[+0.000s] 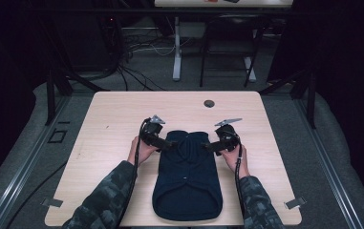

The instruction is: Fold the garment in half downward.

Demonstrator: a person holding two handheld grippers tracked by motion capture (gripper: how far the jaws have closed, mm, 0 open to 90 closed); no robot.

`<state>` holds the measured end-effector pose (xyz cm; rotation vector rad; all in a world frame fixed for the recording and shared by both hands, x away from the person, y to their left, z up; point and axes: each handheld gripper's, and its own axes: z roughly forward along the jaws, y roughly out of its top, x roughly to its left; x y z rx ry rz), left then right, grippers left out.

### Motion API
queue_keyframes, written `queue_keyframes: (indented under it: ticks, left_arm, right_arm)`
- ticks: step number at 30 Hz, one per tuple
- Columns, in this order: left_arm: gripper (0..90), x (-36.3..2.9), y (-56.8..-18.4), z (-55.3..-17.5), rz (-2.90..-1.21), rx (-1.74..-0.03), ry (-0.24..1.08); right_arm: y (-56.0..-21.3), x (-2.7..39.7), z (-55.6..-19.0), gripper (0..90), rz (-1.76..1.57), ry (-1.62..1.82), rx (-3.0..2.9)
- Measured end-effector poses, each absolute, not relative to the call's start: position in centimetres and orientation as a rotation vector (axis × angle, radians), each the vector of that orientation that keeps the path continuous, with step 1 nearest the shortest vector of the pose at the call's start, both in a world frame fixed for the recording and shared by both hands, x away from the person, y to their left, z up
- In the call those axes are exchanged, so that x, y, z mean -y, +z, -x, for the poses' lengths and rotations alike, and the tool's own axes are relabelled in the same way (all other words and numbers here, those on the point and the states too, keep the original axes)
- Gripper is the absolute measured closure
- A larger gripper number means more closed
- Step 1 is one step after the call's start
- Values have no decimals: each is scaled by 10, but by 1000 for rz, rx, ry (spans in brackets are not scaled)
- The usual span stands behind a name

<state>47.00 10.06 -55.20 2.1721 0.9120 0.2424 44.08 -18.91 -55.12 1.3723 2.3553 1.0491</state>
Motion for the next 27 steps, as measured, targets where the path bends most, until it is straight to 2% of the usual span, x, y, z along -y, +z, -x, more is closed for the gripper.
queue_keyframes:
  ticks: [12,15,18,27]
  left_arm:
    - [43,-85,-561,-489,-2242,-903,317]
    - [56,-83,-566,-491,-2254,-913,315]
    - [58,-84,-569,-493,-2237,-933,284]
    - [64,-85,-578,-495,-2229,-966,249]
  right_arm:
    - [-553,178,-466,124,-1367,990,-2363]
    - [-555,174,-470,160,-1365,967,-2364]
    - [-559,167,-473,271,-1353,940,-2394]
    - [-563,157,-472,341,-1316,888,-2425]
